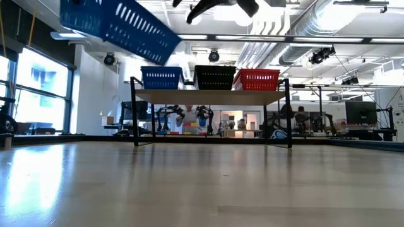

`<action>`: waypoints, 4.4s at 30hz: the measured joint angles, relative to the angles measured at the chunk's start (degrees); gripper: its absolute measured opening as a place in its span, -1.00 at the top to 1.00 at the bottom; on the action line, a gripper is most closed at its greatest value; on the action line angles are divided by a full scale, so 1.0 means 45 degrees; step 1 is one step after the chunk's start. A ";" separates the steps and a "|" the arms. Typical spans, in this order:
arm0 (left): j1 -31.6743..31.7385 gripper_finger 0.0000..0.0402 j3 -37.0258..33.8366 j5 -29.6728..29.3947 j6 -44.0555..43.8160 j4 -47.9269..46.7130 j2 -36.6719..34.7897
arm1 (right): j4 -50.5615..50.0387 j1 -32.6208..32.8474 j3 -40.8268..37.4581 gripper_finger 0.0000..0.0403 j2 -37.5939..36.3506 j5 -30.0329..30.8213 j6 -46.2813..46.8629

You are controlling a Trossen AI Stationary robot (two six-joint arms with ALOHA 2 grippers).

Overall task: Stack baskets on shelf by color
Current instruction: Stack the blue bin on top of the other blue bins on the shelf, then stack the red bin on top of the other red bin on the shelf

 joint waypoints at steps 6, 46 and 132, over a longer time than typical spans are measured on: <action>0.0629 1.00 0.0000 -0.0018 0.0088 0.0021 -0.0926 | -0.0153 -0.0022 0.0010 0.33 -0.0570 0.0401 -0.1000; 1.3150 1.00 -0.0022 0.5628 0.4796 0.3465 -0.3840 | -0.0091 -0.4053 0.0010 0.33 -0.5476 0.0266 -1.1132; 1.4155 0.26 -0.0005 0.6234 0.3779 0.2103 -0.2880 | -0.0345 -0.8756 -0.0005 0.33 -0.5790 -0.6205 -1.4014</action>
